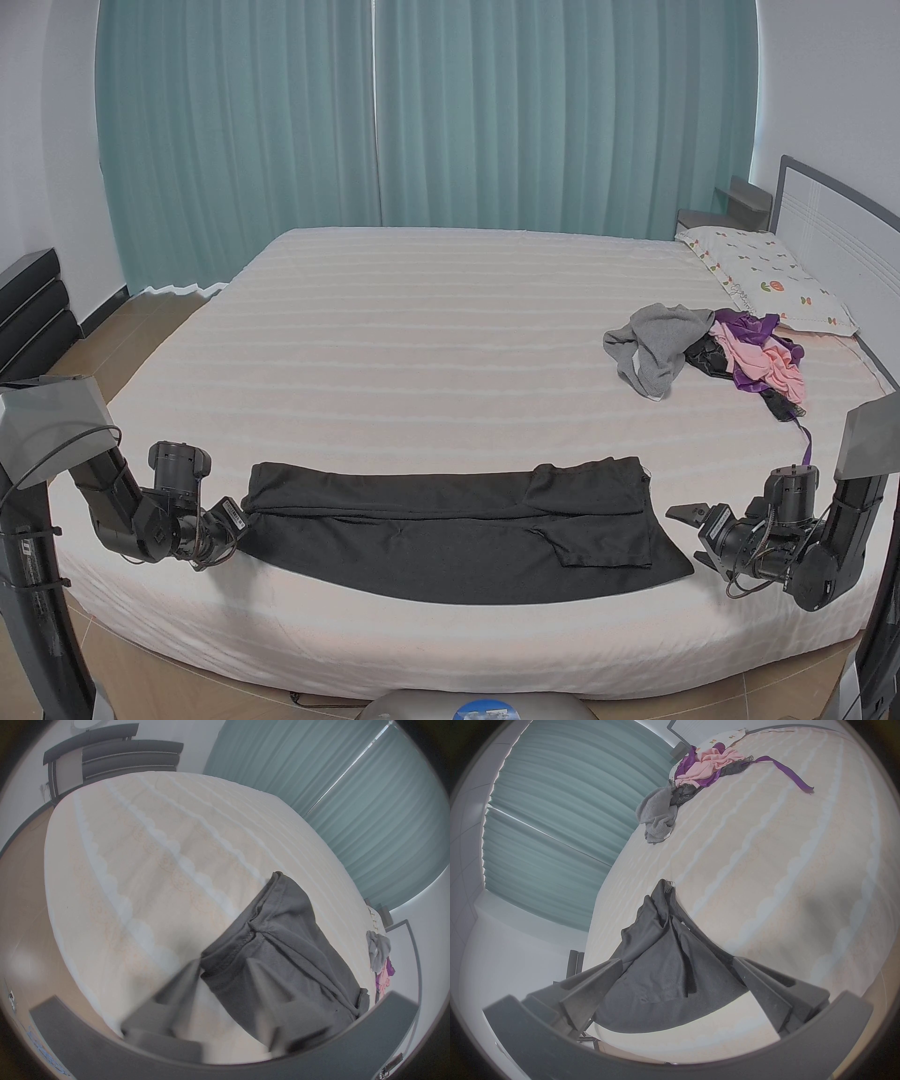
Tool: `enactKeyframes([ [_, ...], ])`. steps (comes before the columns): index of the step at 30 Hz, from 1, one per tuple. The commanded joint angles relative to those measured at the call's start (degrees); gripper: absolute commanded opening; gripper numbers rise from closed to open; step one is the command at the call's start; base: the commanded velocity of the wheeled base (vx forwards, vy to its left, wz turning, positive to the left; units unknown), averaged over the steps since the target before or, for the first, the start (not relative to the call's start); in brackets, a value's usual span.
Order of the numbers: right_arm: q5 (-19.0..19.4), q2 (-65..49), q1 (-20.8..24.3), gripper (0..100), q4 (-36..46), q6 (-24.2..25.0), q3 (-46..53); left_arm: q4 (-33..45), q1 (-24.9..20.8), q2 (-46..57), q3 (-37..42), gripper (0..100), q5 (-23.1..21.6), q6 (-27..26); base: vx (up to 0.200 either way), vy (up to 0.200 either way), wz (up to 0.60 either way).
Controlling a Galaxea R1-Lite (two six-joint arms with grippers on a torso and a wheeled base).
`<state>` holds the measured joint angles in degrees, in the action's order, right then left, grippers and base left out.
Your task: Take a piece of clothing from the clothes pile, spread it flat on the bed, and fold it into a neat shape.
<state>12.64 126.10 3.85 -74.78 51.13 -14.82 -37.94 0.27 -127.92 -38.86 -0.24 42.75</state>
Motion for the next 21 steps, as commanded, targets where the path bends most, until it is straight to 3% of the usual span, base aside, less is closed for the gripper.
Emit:
enactKeyframes([
  [1,-0.2,0.2,0.7,100,0.0,-0.1,0.8,0.0,-0.7,-1.9,0.3,0,1.1,-0.3,0.000,0.000,0.00],
  [11,-1.8,0.2,4.1,100,0.0,-0.4,3.5,0.1,-0.2,2.7,6.5,0,2.7,-0.5,0.000,0.000,0.00],
  [21,-4.6,2.8,6.5,100,0.1,-0.2,2.9,1.1,0.8,4.9,7.3,0,3.4,-1.7,0.000,0.000,0.00],
])
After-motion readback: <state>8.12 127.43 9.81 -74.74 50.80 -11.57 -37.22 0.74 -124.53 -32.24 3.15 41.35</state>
